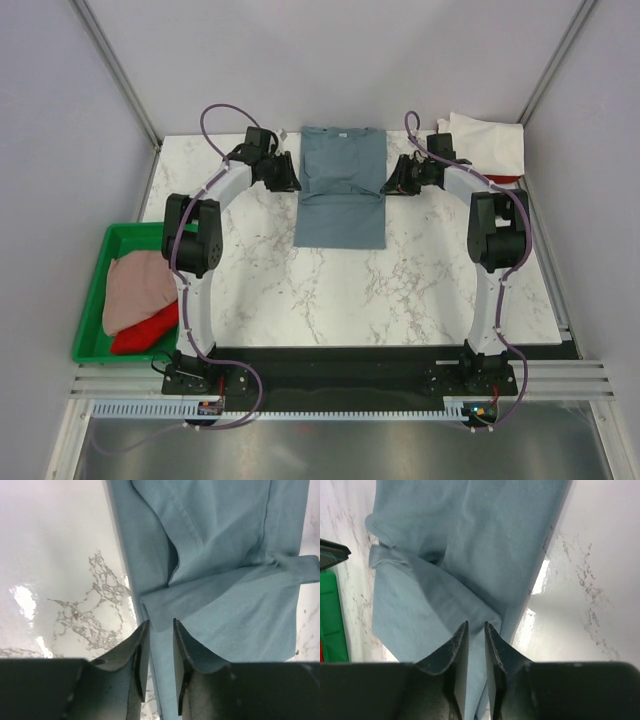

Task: Fold and stack the t-shirts
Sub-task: Fold the tshirt

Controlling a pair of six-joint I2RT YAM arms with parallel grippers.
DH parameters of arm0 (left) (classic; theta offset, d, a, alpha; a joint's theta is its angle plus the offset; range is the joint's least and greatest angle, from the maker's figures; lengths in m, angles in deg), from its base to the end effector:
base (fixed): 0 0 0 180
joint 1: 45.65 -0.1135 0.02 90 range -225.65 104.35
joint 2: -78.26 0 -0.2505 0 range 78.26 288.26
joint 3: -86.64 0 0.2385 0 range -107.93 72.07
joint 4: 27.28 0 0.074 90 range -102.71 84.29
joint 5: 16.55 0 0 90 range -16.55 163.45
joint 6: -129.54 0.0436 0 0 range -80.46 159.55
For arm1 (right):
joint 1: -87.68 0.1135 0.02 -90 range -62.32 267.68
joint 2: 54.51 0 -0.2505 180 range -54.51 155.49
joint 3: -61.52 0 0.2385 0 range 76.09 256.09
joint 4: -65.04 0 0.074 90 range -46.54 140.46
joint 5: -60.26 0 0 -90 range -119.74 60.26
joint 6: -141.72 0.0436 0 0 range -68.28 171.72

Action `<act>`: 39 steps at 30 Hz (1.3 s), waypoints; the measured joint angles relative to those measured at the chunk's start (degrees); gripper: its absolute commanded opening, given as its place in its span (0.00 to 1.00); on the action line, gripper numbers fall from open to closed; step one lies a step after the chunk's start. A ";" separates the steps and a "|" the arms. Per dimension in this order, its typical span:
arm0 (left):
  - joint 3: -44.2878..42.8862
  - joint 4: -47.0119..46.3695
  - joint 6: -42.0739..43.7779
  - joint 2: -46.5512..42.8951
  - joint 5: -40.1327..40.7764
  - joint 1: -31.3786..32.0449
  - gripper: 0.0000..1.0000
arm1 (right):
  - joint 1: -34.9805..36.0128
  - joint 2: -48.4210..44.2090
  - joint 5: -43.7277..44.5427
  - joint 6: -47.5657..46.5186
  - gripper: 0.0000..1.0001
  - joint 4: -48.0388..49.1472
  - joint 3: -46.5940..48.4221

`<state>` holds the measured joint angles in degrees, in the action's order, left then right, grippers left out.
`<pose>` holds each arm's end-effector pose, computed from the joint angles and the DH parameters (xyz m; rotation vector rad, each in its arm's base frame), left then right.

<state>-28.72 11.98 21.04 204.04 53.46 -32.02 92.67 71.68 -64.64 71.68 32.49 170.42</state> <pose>0.4585 -0.1265 0.1859 0.0549 2.4820 -0.6713 0.4625 0.0654 0.1609 0.0397 2.4439 0.9370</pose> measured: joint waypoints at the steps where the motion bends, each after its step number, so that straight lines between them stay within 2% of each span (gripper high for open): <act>1: -0.11 -0.04 0.31 0.00 0.52 0.00 0.41 | -0.09 0.00 0.28 -0.09 0.44 0.20 0.00; 3: -0.13 -0.09 0.92 0.00 1.27 -0.04 0.50 | -0.31 -0.17 0.81 -0.09 0.47 0.74 -0.33; 7: 1.14 0.20 1.92 -0.87 3.30 -0.04 0.57 | -1.33 -3.10 1.79 0.42 0.50 0.85 -3.74; 12: 10.16 2.56 1.55 -7.76 2.95 -0.28 0.66 | -3.52 -12.41 0.35 2.62 0.51 0.90 -13.00; 17: 19.28 4.00 -1.46 -13.70 -3.78 -0.81 0.64 | -3.96 -19.08 -4.02 5.09 0.52 1.14 -24.81; 23: 28.81 3.45 -6.43 -14.49 -11.76 -1.05 0.57 | -3.45 -19.41 -6.97 8.44 0.51 1.73 -35.15; 31: 30.38 0.87 -10.21 -13.92 -16.02 -1.03 0.54 | -3.45 -19.23 -8.90 11.39 0.51 5.18 -36.54; 39: 30.88 -0.92 -11.96 -11.93 -16.74 -1.03 0.52 | -3.08 -16.85 -9.27 13.68 0.51 7.13 -36.68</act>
<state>2.16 11.06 9.09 192.10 36.72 -33.05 89.59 54.83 -73.90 85.36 39.61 133.74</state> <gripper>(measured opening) 0.527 0.509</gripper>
